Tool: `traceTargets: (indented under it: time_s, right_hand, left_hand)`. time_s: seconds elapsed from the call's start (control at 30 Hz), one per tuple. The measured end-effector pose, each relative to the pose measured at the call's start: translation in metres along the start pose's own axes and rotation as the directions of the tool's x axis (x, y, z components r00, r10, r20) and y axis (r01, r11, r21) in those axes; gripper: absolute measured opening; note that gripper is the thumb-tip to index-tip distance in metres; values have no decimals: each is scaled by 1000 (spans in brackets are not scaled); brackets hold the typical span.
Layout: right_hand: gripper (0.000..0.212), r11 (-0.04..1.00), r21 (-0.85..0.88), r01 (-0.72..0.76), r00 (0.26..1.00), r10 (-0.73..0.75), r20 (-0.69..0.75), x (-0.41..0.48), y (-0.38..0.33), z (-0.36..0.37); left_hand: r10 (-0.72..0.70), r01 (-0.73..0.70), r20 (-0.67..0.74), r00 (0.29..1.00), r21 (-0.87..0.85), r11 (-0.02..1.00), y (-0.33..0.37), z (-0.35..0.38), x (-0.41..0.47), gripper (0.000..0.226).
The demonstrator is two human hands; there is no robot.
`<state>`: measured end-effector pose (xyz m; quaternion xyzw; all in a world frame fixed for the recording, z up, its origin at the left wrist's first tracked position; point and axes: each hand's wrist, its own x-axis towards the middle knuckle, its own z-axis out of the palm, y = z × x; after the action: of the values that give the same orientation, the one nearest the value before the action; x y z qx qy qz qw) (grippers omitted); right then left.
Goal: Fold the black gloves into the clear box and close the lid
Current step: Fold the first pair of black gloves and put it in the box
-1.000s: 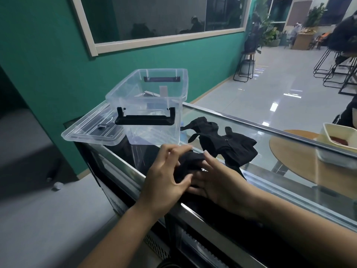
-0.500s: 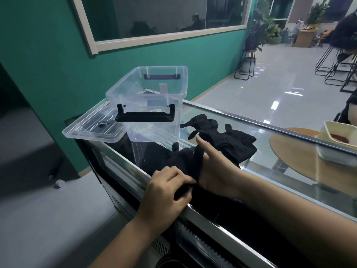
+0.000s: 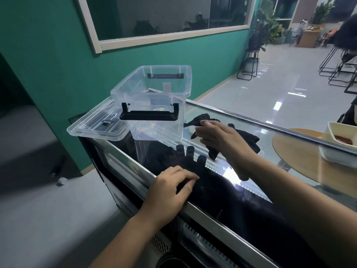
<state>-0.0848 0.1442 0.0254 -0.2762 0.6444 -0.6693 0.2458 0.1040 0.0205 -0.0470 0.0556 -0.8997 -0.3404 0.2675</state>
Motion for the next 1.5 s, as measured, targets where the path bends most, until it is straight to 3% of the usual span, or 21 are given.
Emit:
traceTargets:
  time_s: [0.07, 0.13, 0.27, 0.33, 0.4, 0.47, 0.57, 0.77, 1.0, 1.27, 1.4, 1.5]
  right_hand:
    - [27, 990, -123, 71, 997, -73, -11, -4, -5, -13]
    - [21, 916, -374, 143, 987, -161, -15, -10, -10, -26]
    - [6, 669, -729, 150, 955, -288, -68, -16, -4, -53]
    - [11, 512, -854, 94, 978, -209, -18, -16, -4, -64]
    - [22, 437, -899, 15, 999, -43, -5, -17, -10, -71]
    - [24, 404, -915, -11, 1000, -1, -13, -16, -11, -74]
    - [28, 336, -941, 45, 997, -76, 20, -12, 2, -63]
    - [50, 288, -955, 74, 954, -300, -17, 3, 29, -53]
    - [17, 331, -937, 109, 921, -388, -30, 10, 39, -61]
    - [5, 567, -797, 208, 865, -487, -121, 4, 14, -51]
    - [11, 754, -620, 217, 897, -405, -177, -10, -11, -36]
    - [13, 897, -386, 215, 937, -300, -177, -17, -27, -26]
  left_hand:
    - [-15, 15, -6, 1000, -49, 999, -1, -3, 5, 15]
    - [-28, 26, -32, 999, -75, 997, 0, -6, 11, 17]
    - [-25, 22, -97, 995, -31, 999, -5, -11, 26, 15]
    - [-34, 34, -107, 994, 0, 999, -12, -9, 35, 14]
    - [-45, 48, -106, 993, 20, 999, -16, -4, 41, 12]
    - [-57, 63, -93, 994, 53, 997, -17, 1, 43, 9]
    - [-77, 85, -57, 995, 150, 985, -17, 7, 39, 8]
    - [-94, 100, -40, 995, 171, 980, -19, 6, 38, 12]
    - [-96, 103, -45, 994, 178, 979, -20, 7, 37, 11]
    - [-96, 104, -58, 994, 158, 982, -19, 7, 36, 10]
    - [-97, 103, -89, 991, 57, 993, -19, 4, 37, 11]
    - [-163, 152, -160, 974, -79, 985, -13, -3, 41, 14]
